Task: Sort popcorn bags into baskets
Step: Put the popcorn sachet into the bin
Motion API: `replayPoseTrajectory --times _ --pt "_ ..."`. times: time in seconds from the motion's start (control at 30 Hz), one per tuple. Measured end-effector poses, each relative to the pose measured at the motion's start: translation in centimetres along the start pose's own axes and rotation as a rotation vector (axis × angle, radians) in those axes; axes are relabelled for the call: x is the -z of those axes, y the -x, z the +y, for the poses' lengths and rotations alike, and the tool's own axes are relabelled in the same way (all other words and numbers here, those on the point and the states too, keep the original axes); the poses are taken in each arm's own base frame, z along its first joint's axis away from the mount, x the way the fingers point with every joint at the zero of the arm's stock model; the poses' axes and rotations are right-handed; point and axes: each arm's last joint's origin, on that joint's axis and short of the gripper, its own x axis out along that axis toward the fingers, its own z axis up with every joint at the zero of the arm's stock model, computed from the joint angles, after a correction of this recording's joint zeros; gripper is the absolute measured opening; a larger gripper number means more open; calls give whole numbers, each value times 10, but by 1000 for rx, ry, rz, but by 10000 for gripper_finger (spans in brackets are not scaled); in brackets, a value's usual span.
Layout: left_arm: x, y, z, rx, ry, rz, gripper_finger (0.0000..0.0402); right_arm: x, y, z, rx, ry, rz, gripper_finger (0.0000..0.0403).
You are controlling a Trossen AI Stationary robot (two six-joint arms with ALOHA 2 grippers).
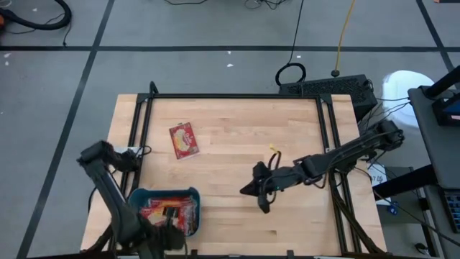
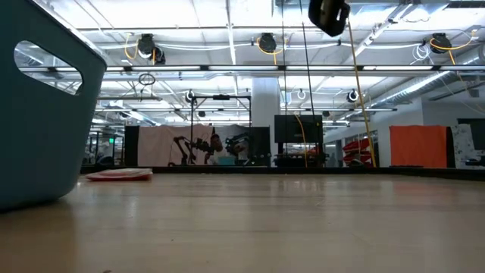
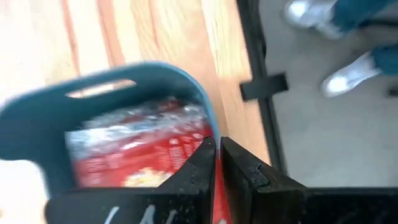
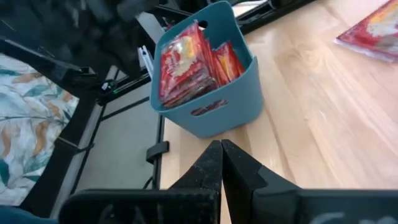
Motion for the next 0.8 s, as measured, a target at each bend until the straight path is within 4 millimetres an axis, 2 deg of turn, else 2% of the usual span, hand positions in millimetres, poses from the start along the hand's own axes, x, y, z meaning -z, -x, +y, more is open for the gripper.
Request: replayPoseTrajectory --times 0.1,0.17,0.27,0.37,0.53,0.67,0.8 --pt "-8 32 30 48 62 -58 31 3 15 -5 -6 0 -8 0" --pt "-13 54 59 53 138 -104 31 6 25 -9 -11 2 -14 0" --pt "-17 79 109 9 292 -160 31 9 41 -17 -16 1 -27 0" --pt "-17 94 165 -75 494 -172 31 12 53 -26 -9 19 -42 0" --pt "-8 95 250 -247 843 -65 31 15 66 -41 13 33 -69 0" --pt "-3 86 304 -207 974 8 31 11 72 -50 35 17 -100 0" --pt "21 68 352 -249 1155 67 31 5 73 -58 65 15 -126 0"
